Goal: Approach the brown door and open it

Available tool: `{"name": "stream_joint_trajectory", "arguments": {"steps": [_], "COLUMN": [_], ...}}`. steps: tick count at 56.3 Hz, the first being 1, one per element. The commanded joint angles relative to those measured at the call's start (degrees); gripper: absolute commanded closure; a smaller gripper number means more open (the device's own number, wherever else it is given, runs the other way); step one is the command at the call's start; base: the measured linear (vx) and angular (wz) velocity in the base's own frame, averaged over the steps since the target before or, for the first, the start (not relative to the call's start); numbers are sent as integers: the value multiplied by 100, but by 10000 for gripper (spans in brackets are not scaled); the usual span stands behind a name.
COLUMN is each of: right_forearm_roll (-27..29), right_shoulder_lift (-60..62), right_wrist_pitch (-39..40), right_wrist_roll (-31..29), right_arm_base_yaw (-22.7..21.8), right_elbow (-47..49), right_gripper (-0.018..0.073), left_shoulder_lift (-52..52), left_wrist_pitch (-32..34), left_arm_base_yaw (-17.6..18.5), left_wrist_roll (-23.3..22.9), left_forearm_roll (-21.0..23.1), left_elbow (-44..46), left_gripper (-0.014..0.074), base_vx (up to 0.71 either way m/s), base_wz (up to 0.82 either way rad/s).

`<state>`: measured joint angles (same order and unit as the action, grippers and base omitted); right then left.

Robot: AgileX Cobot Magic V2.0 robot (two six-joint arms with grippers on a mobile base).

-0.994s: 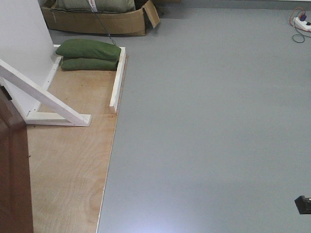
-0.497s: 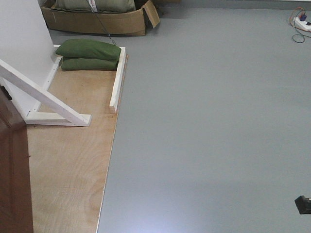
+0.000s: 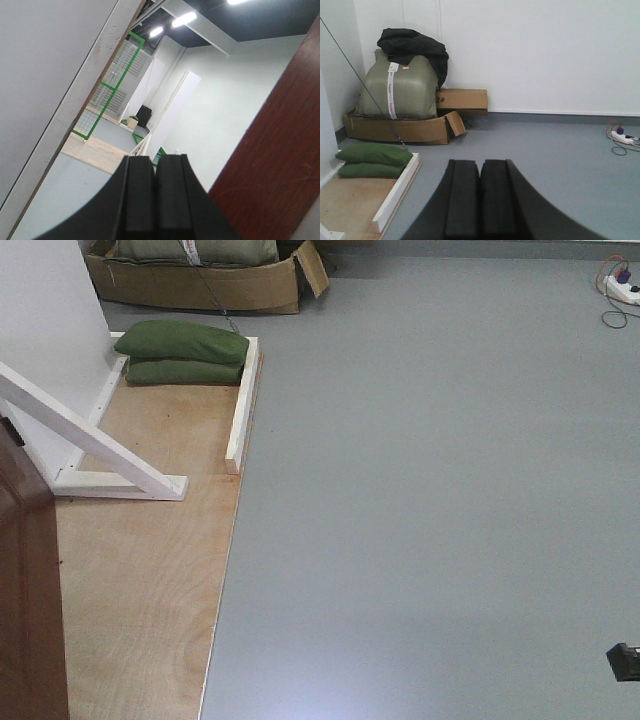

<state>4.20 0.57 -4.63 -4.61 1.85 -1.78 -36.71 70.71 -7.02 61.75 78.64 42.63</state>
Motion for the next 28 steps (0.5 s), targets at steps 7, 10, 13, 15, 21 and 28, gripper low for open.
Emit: {"name": "stream_joint_trajectory", "arguments": {"steps": [7, 10, 13, 15, 21, 28], "right_forearm_roll": [-38, -38, -38, -38, -38, -38], "right_shoulder_lift": [68, 68, 68, 68, 68, 68], "right_wrist_pitch": [463, 463, 463, 463, 463, 463], "right_wrist_roll": [-28, -28, -28, -28, -28, -28], "right_arm_base_yaw": [-30, -30, -30, -30, -30, -30], "right_elbow": [-29, -29, -29, -29, -29, -29], "right_gripper": [559, 559, 559, 559, 559, 559], "left_shoulder_lift": [-63, -63, -63, -63, -68, -215], "left_wrist_pitch": [769, 769, 769, 769, 769, 769], "left_arm_base_yaw": [-9, -9, -9, -9, -9, -9], "left_wrist_roll": [7, 7, 7, 7, 7, 7], "left_forearm_roll": [-408, -408, -408, -408, -408, -422], "left_elbow": [191, 191, 191, 191, 191, 191], "left_gripper": [600, 600, 600, 600, 600, 600], "base_vx": [0, 0, 0, 0, 0, 0], "base_wz": [0, 0, 0, 0, 0, 0]}}
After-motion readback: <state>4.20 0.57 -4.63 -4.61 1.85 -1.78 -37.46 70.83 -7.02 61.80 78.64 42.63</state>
